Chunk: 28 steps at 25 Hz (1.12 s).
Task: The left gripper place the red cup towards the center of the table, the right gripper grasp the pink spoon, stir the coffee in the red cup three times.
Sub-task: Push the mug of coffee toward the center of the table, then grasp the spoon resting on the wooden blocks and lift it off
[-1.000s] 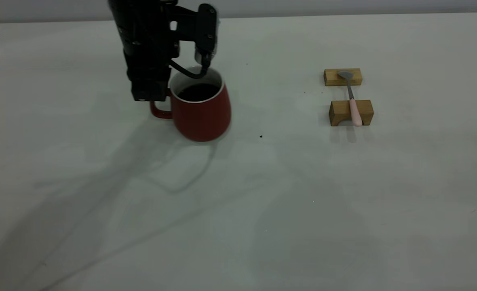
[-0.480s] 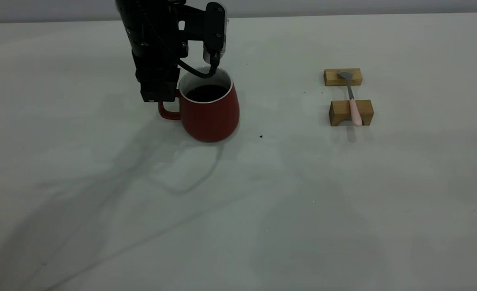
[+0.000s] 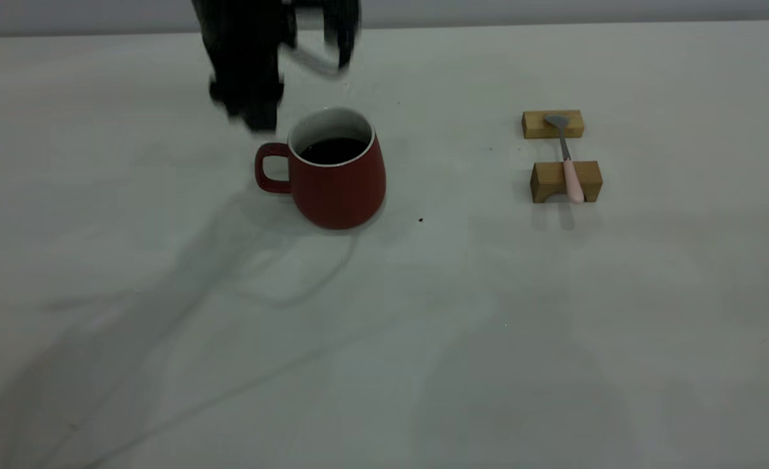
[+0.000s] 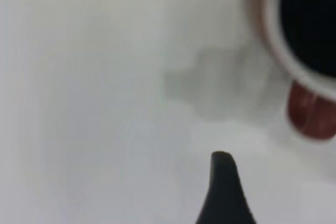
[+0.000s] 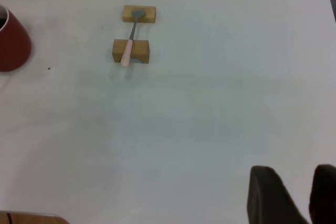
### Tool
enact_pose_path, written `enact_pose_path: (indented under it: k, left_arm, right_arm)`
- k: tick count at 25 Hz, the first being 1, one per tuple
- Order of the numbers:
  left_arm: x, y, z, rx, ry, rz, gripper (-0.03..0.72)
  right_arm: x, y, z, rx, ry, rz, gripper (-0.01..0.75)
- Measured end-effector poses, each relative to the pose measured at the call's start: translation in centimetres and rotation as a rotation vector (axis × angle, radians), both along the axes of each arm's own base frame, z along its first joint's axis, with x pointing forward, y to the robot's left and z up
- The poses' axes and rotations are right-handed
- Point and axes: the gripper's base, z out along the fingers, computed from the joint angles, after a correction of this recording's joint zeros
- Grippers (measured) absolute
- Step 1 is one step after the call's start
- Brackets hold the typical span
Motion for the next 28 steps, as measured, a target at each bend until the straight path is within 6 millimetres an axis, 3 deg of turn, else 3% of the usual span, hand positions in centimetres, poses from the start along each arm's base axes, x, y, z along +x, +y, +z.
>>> enact_pose_path:
  k: [6, 11, 17, 23, 28]
  left_arm:
    - [-1.4, 1.0, 11.3, -0.163, -0.13, 0.38, 0.562]
    - [-4.6, 2.7, 17.9, -0.262, -0.166, 0.635, 0.497]
    - [-8.2, 4.7, 21.7, -0.219, -0.115, 0.753, 0.445]
    - [-11.7, 6.3, 25.7, -0.343, -0.188, 0.833, 0.43]
    - [-18.6, 9.6, 28.4, -0.456, -0.251, 0.903, 0.428]
  right_arm:
    - [0.0, 0.0, 0.0, 0.0, 0.0, 0.0, 0.238]
    - [0.0, 0.0, 0.0, 0.0, 0.0, 0.0, 0.238]
    - [0.0, 0.0, 0.0, -0.001, 0.0, 0.001, 0.238]
    - [0.0, 0.0, 0.0, 0.0, 0.0, 0.001, 0.238]
    - [0.0, 0.0, 0.0, 0.0, 0.0, 0.001, 0.238]
